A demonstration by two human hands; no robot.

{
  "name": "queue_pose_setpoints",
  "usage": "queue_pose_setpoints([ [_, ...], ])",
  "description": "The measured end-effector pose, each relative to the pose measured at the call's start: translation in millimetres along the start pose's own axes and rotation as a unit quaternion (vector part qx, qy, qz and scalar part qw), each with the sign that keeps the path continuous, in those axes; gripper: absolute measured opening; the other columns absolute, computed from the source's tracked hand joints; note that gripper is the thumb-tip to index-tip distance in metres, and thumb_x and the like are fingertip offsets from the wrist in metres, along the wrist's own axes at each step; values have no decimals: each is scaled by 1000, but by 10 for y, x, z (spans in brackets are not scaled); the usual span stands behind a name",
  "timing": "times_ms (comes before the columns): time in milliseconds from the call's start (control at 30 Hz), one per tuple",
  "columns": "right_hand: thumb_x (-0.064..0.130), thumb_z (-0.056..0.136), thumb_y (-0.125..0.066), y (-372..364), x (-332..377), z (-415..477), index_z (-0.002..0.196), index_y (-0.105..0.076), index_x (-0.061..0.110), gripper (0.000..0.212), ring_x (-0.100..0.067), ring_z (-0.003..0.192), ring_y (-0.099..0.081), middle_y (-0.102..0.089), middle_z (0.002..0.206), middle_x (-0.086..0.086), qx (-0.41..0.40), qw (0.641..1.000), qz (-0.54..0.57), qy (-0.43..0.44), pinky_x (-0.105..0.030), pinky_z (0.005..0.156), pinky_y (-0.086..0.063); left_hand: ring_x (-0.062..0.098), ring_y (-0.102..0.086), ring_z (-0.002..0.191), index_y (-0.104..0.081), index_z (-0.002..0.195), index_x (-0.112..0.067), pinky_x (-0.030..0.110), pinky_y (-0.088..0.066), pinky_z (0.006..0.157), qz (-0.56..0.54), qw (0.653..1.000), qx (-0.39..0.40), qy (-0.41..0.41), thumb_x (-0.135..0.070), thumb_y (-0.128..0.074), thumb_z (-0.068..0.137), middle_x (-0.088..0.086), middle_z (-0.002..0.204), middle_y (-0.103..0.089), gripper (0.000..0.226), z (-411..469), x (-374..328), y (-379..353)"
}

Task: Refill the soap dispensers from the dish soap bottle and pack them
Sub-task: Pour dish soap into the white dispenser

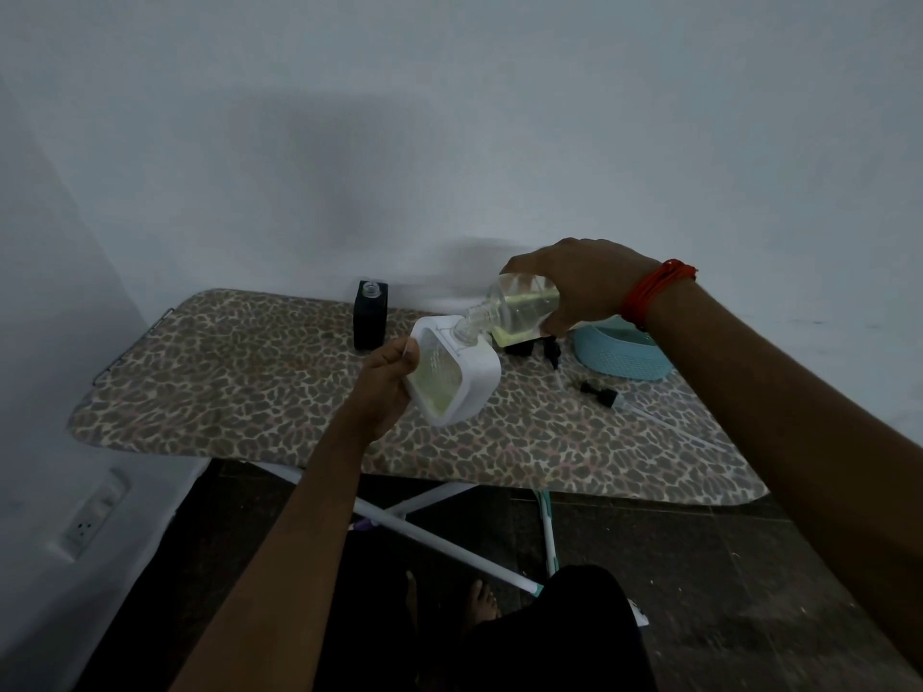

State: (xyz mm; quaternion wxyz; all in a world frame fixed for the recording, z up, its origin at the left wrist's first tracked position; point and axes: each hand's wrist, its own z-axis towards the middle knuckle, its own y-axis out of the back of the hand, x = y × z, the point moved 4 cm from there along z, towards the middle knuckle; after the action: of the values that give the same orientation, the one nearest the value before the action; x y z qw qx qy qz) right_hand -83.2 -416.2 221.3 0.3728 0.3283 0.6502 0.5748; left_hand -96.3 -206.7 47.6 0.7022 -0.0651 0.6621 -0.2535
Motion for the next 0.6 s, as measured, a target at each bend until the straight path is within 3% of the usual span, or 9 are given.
queue_pose_setpoints([
  [167, 31, 78, -83, 3, 7, -8, 147, -42, 31, 81, -23, 119, -55, -59, 135, 4, 3, 1000, 0, -2, -29, 83, -36, 16, -69, 93, -78, 94, -20, 29, -56, 75, 3, 1000, 7, -8, -30, -53, 91, 2, 100, -74, 28, 14, 12, 12],
  [267, 31, 77, -84, 1, 5, -6, 147, -42, 32, 82, -23, 119, -55, -59, 135, 4, 1, 1000, -3, -4, -30, 83, -37, 17, -69, 97, -77, 98, -19, 30, -56, 77, 2, 1000, 15, -12, -38, -62, 83, 3, 104, -74, 29, 25, 24, 27],
  [367, 31, 77, -84, 4, 4, -5, 147, -42, 31, 82, -23, 119, -55, -59, 135, 4, -1, 1000, -3, -4, -32, 84, -39, 16, -69, 95, -78, 96, -21, 29, -57, 77, 4, 1000, 3, -4, -29, -52, 91, 2, 102, -74, 28, 22, 18, 15],
  [600, 31, 76, -84, 14, -1, -3, 147, -43, 32, 82, -22, 118, -56, -60, 135, 5, -7, 1000, -6, -1, -30, 82, -37, 13, -70, 92, -79, 92, -21, 27, -57, 75, 1, 1000, -7, 6, -10, -31, 105, -1, 98, -75, 51, 6, -6, -20],
])
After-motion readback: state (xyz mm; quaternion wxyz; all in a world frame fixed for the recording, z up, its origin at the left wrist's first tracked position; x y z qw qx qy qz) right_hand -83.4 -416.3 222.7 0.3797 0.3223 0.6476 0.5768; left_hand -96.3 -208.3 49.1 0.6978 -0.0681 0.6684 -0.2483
